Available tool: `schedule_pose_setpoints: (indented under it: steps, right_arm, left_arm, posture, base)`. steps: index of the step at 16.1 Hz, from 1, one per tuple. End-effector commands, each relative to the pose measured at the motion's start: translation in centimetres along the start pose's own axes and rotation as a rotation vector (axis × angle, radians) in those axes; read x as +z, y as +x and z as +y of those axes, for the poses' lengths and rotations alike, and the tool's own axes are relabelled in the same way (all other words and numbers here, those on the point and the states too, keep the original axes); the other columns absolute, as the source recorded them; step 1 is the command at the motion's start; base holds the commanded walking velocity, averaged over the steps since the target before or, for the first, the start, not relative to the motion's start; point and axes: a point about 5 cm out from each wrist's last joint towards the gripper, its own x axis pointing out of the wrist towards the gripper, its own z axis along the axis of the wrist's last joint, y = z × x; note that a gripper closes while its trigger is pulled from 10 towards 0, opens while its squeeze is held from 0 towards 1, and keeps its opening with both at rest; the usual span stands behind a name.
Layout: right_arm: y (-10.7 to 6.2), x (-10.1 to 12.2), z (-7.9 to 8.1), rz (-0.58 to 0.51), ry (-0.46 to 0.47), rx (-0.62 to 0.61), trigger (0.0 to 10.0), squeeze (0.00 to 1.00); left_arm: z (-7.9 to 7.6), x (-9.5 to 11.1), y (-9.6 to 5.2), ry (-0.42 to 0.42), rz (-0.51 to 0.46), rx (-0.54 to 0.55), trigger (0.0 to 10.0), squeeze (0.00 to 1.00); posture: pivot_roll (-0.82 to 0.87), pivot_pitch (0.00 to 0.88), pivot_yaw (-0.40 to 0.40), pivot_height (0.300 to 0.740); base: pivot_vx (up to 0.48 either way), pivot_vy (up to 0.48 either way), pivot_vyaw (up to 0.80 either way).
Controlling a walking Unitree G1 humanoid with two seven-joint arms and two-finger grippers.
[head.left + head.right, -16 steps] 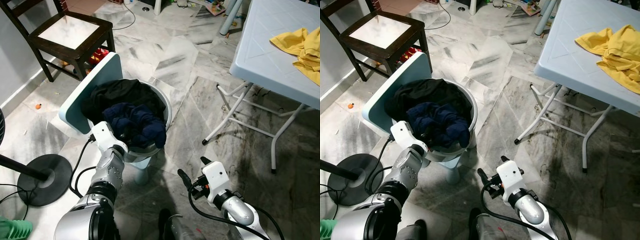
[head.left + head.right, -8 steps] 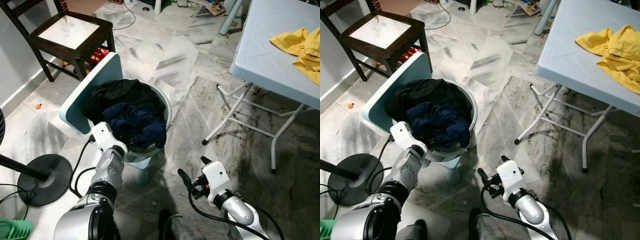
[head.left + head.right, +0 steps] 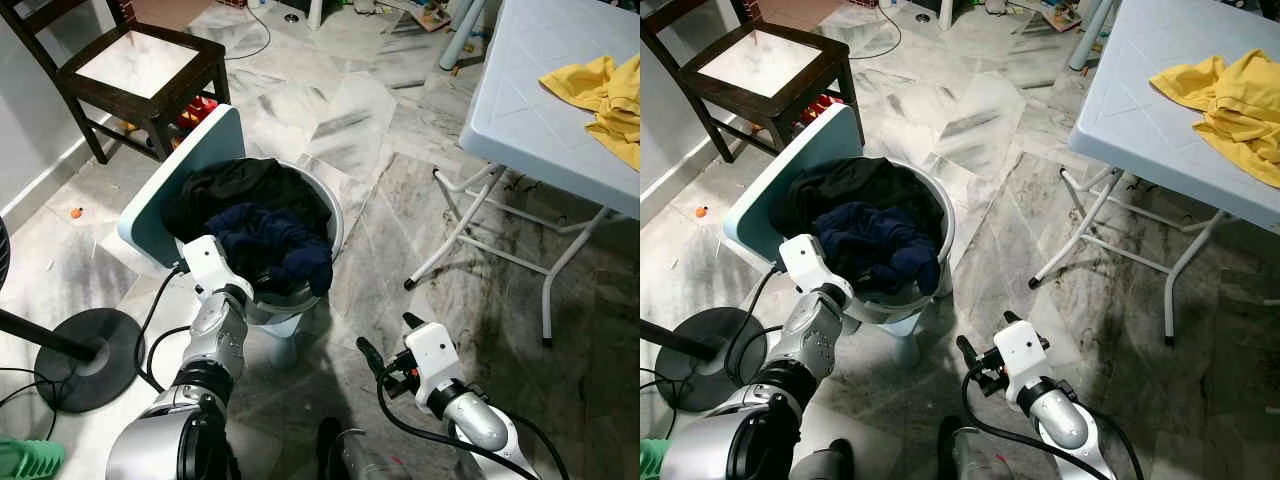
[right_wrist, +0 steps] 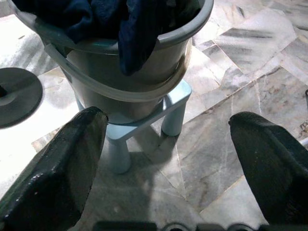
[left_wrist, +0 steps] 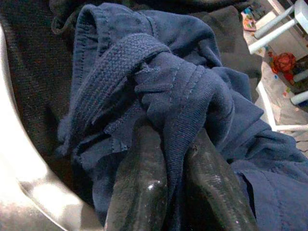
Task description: Hang hanger
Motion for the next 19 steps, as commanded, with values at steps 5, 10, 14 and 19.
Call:
schedule_pose_setpoints:
  steps: [5, 10, 14, 19]
  right_arm:
    - [-0.4, -0.6, 0.1, 0.022, 0.005, 0.0, 10.0, 0.0]
    - [0.1, -0.6, 0.4, 0.019, 0.014, 0.002, 10.0, 0.0]
    - [0.2, -0.7, 0.4, 0.019, 0.012, 0.009, 10.0, 0.0]
    - [0.2, -0.7, 0.3, 0.021, 0.004, 0.013, 10.0, 0.0]
  left_arm:
    - [-4.6, 2.1, -1.1, 0.716, -0.304, -0.366, 0.0, 0.0]
    - [-5.6, -1.5, -4.4, 1.207, -0.346, -0.768, 0.0, 0.0]
    - [-3.4, -3.8, -5.8, 1.288, -0.259, -0.801, 0.0, 0.0]
    - [-3.8, -3.5, -5.4, 1.263, -0.281, -0.74, 0.0, 0.0]
  posture:
    - [-0.14, 0.251, -0.107, 0.74]
    - [-0.12, 0.253, -0.104, 0.74]
    - [-0.11, 0.255, -0.11, 0.74]
    - [-0.11, 0.252, -0.118, 0.74]
  base:
    - [0.0, 0.0, 0.0]
    - [0.0, 0.0, 0.0]
    - [0.0, 0.0, 0.0]
    - [0.0, 0.0, 0.0]
